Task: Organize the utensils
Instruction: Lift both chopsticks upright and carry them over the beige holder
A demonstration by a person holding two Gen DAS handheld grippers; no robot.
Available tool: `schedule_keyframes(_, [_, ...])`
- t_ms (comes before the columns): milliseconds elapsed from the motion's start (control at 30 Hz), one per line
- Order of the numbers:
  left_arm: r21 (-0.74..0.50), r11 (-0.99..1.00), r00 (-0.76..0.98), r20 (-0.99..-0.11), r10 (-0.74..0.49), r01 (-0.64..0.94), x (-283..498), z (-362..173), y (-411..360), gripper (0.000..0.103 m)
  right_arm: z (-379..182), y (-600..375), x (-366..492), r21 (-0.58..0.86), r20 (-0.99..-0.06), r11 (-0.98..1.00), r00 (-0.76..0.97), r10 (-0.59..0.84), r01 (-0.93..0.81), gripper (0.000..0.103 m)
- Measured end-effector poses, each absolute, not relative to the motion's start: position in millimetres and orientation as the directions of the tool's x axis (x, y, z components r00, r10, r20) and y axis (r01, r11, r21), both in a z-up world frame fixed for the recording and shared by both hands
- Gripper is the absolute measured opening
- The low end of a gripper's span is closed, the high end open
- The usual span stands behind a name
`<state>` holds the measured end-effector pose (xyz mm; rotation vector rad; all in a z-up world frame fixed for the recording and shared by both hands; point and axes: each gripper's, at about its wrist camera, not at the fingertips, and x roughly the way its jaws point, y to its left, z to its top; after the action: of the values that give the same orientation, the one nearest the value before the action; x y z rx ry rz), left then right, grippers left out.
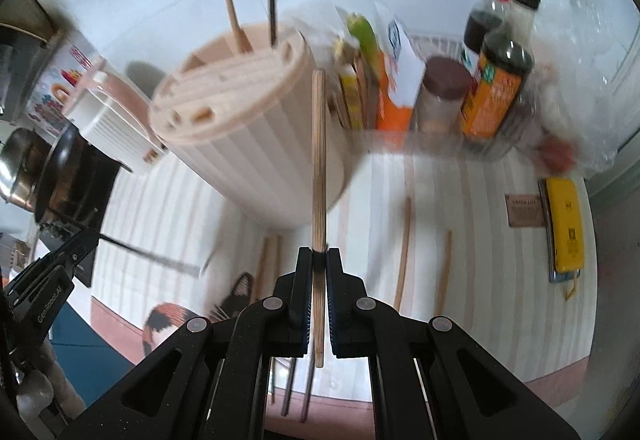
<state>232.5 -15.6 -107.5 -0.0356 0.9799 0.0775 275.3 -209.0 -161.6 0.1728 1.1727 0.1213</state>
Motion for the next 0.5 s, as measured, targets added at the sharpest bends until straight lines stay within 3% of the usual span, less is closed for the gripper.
schedule_keyframes(500, [-0.035,0.995,0.690,-0.722,0.038,-0.091,246,-12,1,0.002,-67,-192,302,0.288,-0.820,0.953,0.489,0.298,-0.097,0.007])
